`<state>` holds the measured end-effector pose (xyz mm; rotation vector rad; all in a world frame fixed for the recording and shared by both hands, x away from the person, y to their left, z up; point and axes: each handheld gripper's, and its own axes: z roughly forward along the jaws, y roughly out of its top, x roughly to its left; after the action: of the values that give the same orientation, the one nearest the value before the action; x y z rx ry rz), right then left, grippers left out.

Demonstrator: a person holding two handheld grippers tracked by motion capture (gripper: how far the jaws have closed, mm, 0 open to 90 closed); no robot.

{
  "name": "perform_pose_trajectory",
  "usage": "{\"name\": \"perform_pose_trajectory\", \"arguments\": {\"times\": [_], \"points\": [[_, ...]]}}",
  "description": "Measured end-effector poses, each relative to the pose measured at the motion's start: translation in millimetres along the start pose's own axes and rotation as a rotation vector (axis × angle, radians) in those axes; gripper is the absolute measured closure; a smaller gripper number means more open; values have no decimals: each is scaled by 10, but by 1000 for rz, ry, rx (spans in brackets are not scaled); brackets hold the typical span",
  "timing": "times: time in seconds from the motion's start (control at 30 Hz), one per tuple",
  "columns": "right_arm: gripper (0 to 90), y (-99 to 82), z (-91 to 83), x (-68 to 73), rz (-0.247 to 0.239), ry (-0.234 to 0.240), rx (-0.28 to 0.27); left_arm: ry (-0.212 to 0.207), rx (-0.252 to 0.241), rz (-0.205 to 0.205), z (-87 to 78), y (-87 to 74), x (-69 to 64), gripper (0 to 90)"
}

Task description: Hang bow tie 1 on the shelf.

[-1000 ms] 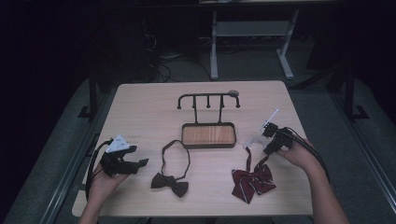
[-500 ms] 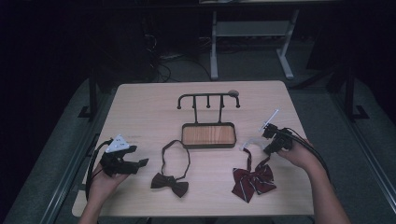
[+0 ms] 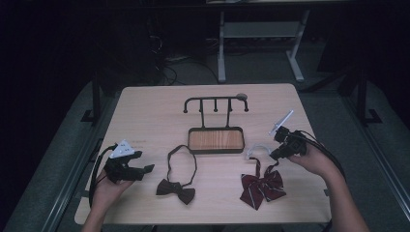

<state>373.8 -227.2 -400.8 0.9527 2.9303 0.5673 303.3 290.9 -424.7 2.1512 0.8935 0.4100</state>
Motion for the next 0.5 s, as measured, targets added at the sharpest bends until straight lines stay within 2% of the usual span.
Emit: {"name": "perform_pose_trajectory", "arguments": {"times": [0.27, 0.3, 0.5], "points": [[864, 51, -117, 71, -33, 25, -20, -3, 0, 2, 2, -1, 0, 265], [864, 65, -158, 101, -49, 37, -26, -3, 0, 4, 3, -1, -1, 265], [864, 111, -249, 165, -78, 41, -35, -5, 3, 5, 10, -3, 0, 265]]}}
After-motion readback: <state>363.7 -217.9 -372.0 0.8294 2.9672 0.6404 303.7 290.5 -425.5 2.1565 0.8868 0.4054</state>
